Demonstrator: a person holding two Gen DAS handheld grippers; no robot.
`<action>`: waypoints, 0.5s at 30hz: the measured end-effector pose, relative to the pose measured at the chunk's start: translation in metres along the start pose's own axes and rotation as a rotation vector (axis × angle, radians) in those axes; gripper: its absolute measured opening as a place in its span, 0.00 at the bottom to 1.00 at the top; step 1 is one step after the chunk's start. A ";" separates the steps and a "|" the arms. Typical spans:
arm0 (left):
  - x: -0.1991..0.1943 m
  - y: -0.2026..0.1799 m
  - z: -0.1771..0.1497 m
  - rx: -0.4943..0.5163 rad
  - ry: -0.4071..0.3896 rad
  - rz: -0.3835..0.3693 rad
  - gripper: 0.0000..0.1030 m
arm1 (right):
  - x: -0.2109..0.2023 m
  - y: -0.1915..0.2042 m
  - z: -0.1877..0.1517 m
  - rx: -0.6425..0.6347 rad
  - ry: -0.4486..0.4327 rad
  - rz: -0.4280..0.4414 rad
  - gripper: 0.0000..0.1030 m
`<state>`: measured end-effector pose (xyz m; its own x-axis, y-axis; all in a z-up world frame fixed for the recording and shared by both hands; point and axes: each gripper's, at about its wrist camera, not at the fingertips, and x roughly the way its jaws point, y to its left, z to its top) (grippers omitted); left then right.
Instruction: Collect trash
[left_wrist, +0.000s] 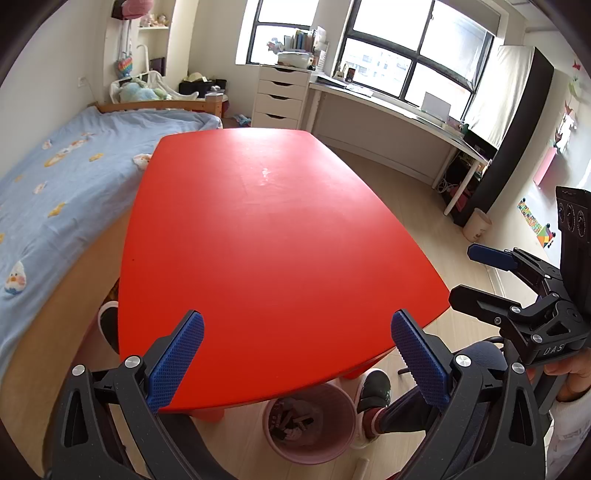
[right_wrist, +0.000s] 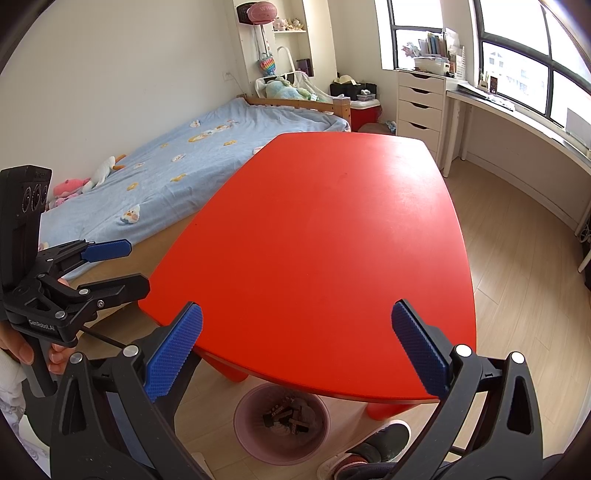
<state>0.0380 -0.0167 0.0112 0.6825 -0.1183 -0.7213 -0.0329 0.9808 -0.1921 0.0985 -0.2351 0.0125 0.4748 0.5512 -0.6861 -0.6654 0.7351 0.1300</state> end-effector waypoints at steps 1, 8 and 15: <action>0.000 0.000 0.000 0.000 0.000 -0.001 0.94 | 0.000 0.000 0.000 0.000 0.000 0.000 0.97; 0.000 -0.001 0.000 0.000 0.001 -0.002 0.94 | 0.001 0.000 -0.001 -0.001 0.002 0.000 0.97; 0.001 -0.002 -0.001 -0.005 0.001 -0.002 0.94 | 0.001 0.000 -0.001 -0.001 0.002 0.000 0.97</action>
<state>0.0379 -0.0191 0.0100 0.6817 -0.1206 -0.7216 -0.0349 0.9798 -0.1967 0.0984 -0.2344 0.0114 0.4737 0.5502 -0.6877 -0.6657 0.7349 0.1293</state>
